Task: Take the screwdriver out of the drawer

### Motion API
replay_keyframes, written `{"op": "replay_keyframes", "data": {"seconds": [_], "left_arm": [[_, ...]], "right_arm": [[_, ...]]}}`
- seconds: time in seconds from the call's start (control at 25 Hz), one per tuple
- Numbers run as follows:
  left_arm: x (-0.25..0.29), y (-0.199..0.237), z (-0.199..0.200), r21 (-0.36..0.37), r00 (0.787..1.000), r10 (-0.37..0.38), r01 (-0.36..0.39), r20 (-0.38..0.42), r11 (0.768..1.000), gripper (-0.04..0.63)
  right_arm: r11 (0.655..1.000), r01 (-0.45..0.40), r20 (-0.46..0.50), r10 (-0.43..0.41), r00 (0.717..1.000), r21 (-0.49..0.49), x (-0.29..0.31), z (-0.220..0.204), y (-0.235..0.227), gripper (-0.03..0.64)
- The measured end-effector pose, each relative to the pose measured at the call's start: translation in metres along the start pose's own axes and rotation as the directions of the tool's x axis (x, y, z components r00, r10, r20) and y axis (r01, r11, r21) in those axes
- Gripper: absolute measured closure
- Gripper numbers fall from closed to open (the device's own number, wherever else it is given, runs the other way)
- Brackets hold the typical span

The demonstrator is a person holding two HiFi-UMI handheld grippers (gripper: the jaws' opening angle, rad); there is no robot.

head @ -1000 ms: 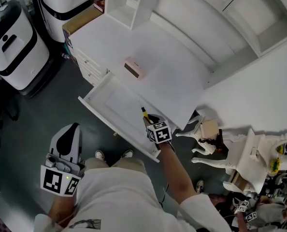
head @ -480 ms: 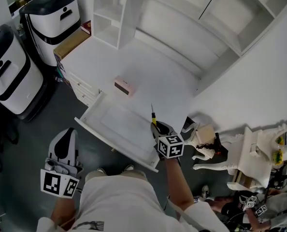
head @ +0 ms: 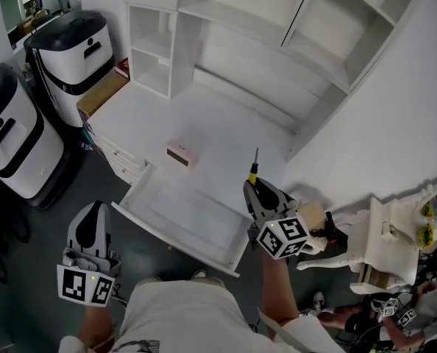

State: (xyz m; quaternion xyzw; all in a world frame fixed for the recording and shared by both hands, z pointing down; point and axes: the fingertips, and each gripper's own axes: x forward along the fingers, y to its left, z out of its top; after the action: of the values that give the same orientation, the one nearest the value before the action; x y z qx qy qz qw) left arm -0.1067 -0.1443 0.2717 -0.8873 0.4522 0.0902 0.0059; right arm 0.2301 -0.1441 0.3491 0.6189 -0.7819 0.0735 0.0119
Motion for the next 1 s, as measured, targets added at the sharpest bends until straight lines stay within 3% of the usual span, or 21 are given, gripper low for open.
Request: {"op": "replay_keyframes", "data": {"seconds": [0.2,0.44,0.68,1.0], "left_arm": [[0.004,0.006,0.017,0.019,0.999,0.02,-0.021,0.031,1.0,0.58],[0.004,0.015,0.028,0.034,0.997,0.056,-0.058,0.048,0.998,0.58],[0.004,0.025,0.028,0.027,0.995,0.091,-0.092,0.048,0.995,0.58],[-0.002,0.033,0.027,0.025,0.993,0.114,-0.115,0.031,0.993,0.58]], "right_arm": [[0.998,0.019,0.157,-0.009,0.988,-0.062,-0.026,0.068,0.003,0.531],[0.99,0.102,0.276,-0.072,0.958,-0.095,-0.07,0.113,-0.005,0.531],[0.983,0.171,0.346,-0.136,0.928,-0.074,-0.107,0.13,-0.012,0.531],[0.964,0.255,0.344,-0.215,0.914,-0.075,-0.136,0.125,-0.019,0.531]]}}
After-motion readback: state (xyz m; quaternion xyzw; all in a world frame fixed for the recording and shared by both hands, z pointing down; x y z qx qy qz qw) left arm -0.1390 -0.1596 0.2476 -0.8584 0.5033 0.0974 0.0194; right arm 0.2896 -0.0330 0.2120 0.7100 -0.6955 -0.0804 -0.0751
